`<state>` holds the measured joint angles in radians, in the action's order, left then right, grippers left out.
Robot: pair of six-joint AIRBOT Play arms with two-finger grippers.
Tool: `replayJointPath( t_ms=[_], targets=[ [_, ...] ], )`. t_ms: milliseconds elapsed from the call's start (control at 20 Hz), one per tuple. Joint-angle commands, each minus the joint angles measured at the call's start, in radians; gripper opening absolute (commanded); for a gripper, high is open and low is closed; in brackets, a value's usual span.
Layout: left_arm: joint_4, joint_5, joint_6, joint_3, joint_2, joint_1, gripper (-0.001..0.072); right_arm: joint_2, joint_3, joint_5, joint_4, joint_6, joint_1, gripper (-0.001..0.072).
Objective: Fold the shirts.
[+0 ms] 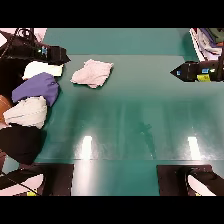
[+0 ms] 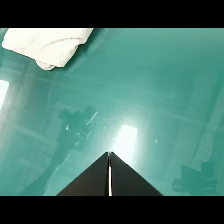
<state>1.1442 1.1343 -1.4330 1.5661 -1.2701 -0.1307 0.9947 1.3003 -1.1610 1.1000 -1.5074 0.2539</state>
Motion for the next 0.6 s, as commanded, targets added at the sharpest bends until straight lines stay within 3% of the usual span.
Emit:
replayJointPath(
  t_ms=[0,550],
  targets=[
    [0.000,0.000,0.000,0.000,0.000,0.000,0.0020,0.001,0.001,0.000,0.000,0.000,0.000,0.0015],
    [-0.002,-0.037,-0.001,0.000,0.000,0.000,0.0021,0.001,0.001,0.001,0.000,0.000,0.000,0.0016]
  ],
)
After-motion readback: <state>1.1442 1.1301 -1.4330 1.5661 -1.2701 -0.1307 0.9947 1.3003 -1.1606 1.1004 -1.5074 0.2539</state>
